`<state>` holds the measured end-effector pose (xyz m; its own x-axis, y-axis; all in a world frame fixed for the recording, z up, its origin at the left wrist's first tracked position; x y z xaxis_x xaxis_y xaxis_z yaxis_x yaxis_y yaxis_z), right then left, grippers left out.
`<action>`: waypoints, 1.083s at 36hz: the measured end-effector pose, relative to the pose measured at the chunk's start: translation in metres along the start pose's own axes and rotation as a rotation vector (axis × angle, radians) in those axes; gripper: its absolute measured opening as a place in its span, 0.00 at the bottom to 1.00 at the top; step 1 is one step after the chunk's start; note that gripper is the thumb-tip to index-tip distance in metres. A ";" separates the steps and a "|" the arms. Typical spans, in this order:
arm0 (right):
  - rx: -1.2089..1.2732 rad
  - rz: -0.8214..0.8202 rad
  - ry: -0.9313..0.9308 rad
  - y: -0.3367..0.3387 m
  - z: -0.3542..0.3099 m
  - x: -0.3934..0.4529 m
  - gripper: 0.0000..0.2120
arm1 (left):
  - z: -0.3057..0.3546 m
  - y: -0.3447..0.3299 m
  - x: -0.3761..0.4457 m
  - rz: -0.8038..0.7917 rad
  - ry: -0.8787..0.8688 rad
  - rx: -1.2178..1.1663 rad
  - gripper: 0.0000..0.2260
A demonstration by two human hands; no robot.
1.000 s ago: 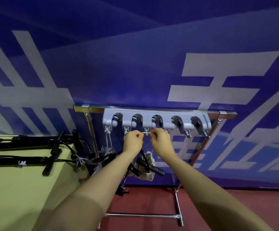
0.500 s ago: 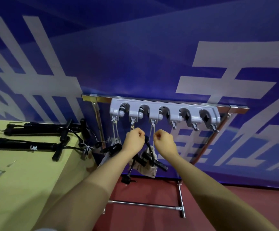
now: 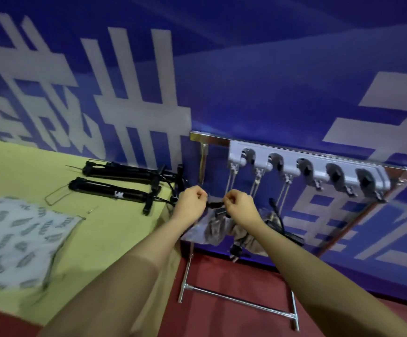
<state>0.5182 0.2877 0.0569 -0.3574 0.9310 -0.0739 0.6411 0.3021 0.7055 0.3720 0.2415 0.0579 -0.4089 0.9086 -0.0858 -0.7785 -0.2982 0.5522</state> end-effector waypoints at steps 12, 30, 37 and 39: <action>-0.069 -0.126 0.111 -0.154 -0.133 0.006 0.07 | -0.120 0.163 -0.008 0.050 0.118 0.000 0.08; -0.172 -0.379 0.184 -0.345 -0.218 0.017 0.11 | -0.284 0.288 -0.018 0.056 0.330 0.083 0.11; -0.394 -0.528 0.308 -0.395 -0.225 0.018 0.23 | -0.320 0.274 -0.010 -0.160 0.412 0.435 0.25; -0.441 -0.524 0.332 -0.404 -0.222 0.021 0.26 | -0.325 0.271 -0.007 -0.159 0.393 0.499 0.28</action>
<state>0.1006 0.1395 -0.0729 -0.7703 0.5571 -0.3102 0.0256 0.5132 0.8579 0.0089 0.0596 -0.0618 -0.5242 0.7276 -0.4424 -0.5682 0.0881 0.8182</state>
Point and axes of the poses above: each hand's wrist, its own x-axis towards the middle knuckle, its own y-axis out of the back of the hand, z = x × y, the point moved 4 cm from there along x, towards the middle knuckle, and after that the axes turned 1 degree about -x, right-handed, at the moved point
